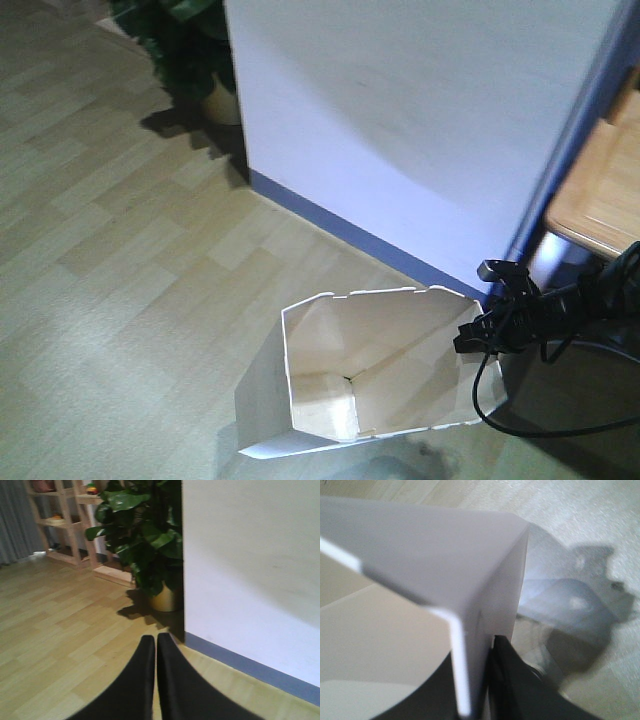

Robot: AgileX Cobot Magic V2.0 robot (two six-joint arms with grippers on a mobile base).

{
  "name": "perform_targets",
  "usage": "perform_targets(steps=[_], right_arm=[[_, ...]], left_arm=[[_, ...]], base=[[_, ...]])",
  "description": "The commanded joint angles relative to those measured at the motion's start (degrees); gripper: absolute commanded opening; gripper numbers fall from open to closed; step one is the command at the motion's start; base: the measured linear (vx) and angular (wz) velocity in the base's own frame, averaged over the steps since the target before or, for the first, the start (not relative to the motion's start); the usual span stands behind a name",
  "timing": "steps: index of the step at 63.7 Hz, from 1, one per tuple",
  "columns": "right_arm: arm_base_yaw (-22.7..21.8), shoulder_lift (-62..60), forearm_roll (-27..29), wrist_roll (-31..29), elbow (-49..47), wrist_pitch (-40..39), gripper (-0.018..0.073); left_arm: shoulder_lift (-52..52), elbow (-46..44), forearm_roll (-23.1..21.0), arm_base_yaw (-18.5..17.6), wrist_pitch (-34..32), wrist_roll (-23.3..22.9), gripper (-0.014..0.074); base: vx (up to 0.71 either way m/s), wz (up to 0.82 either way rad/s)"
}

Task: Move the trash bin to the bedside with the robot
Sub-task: 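Hold the bin in the right gripper while the base turns toward the bed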

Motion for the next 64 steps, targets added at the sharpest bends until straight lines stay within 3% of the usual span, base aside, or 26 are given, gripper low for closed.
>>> perform_targets(steps=[1, 64], right_arm=[[-0.23, -4.24, 3.04, 0.41, -0.29, 14.79, -0.0006], [-0.23, -4.24, 3.04, 0.41, -0.29, 14.79, -0.0006]], left_arm=[[-0.85, 1.08, -0.24, 0.02, -4.05, 0.0, -0.0006], [-0.85, 1.08, -0.24, 0.02, -4.05, 0.0, -0.0006]], base=[[0.13, 0.5], [0.18, 0.68]])
